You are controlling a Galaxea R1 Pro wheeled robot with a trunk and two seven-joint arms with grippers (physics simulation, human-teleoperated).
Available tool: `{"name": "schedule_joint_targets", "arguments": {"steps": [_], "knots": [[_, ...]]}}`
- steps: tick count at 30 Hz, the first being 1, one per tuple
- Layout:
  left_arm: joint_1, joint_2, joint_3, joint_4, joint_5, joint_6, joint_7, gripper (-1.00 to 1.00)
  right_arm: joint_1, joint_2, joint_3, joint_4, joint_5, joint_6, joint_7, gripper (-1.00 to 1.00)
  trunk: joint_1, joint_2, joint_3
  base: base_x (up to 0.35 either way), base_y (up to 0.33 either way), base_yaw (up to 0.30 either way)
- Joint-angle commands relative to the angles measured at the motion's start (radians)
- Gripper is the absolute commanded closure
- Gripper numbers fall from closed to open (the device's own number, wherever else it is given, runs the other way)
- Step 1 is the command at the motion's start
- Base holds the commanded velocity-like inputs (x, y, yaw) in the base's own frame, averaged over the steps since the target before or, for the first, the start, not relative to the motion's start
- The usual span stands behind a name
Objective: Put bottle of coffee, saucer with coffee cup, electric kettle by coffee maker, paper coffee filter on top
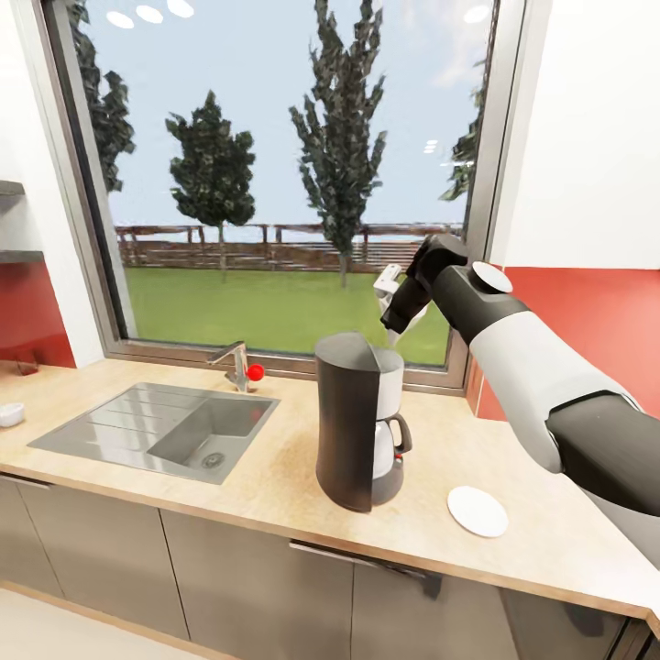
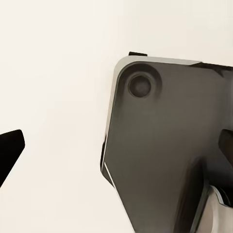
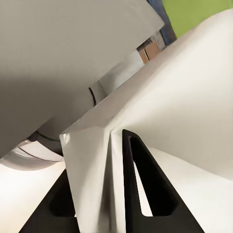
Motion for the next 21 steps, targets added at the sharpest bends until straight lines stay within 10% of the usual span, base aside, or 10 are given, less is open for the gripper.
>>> {"name": "schedule_joint_targets", "arguments": {"steps": [1, 21], "knots": [[0.000, 0.000, 0.006, -0.001, 0.002, -0.003, 0.000, -1.00, 0.000, 0.000, 0.001, 0.004, 0.006, 0.009, 0.006, 1.00, 0.000, 0.000, 0.000, 0.000, 0.000, 0.000], [0.000, 0.000, 0.006, -0.001, 0.003, -0.003, 0.000, -1.00, 0.000, 0.002, 0.003, 0.121, 0.005, 0.010, 0.006, 1.00, 0.000, 0.000, 0.000, 0.000, 0.000, 0.000]]}}
